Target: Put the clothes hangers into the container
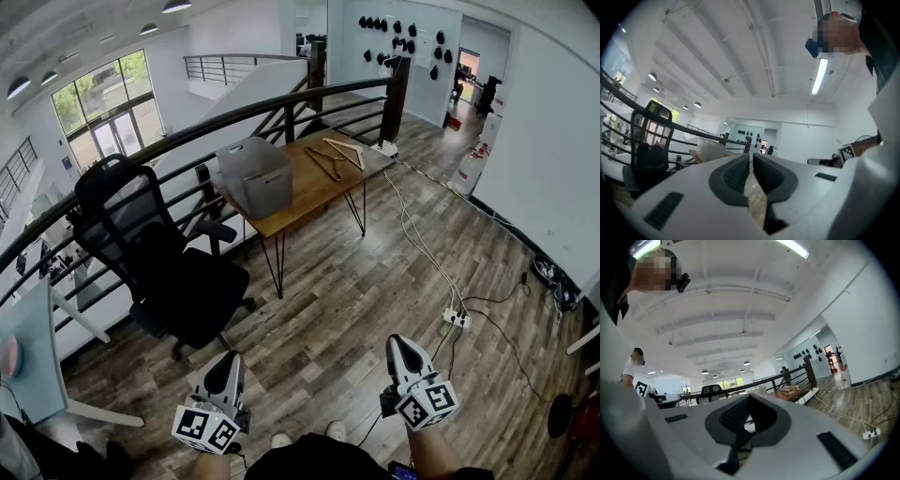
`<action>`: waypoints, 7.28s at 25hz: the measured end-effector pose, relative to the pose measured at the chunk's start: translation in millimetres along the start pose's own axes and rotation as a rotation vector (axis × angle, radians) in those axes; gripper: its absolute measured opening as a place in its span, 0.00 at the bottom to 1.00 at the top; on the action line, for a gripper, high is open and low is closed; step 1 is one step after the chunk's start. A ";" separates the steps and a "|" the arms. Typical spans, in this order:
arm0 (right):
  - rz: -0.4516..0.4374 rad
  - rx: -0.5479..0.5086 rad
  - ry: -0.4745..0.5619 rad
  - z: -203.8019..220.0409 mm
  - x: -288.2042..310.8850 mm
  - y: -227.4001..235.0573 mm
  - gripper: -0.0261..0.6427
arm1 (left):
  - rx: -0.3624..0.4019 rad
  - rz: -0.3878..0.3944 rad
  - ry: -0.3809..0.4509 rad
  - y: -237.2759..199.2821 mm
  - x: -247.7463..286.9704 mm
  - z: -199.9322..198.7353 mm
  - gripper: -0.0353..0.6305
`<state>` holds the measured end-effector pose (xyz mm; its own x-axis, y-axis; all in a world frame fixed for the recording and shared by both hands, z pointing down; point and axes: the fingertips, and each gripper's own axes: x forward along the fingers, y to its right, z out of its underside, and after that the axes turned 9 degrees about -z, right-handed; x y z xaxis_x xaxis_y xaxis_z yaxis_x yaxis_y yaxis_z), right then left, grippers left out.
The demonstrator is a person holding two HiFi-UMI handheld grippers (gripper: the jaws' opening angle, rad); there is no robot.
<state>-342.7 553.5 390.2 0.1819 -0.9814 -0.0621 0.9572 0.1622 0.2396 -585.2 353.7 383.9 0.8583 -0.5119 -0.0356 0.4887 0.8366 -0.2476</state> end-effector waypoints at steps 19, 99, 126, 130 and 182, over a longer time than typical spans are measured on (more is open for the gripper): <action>-0.020 -0.021 -0.013 1.8 -1.5 -1.7 0.03 | -0.009 0.010 -0.026 12.6 2.9 6.8 0.10; -0.016 -0.067 -0.055 -37.8 276.7 253.4 0.38 | 0.006 0.089 -0.075 -15.8 415.4 29.9 0.56; -0.018 0.022 -0.040 -51.4 342.4 419.7 0.38 | 0.045 0.034 -0.082 34.3 556.9 46.9 0.57; -0.017 0.015 -0.050 -51.5 359.5 419.8 0.38 | 0.035 0.048 -0.082 25.8 576.6 46.7 0.57; 0.016 -0.062 -0.252 -17.6 642.0 576.3 0.34 | -0.014 0.282 -0.113 -2.8 874.8 64.3 0.57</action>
<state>329.7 18.8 471.3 0.1433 -0.9720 0.1863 0.9681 0.1768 0.1778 174.3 -83.9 415.8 0.9722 -0.2342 0.0026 0.2270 0.9394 -0.2569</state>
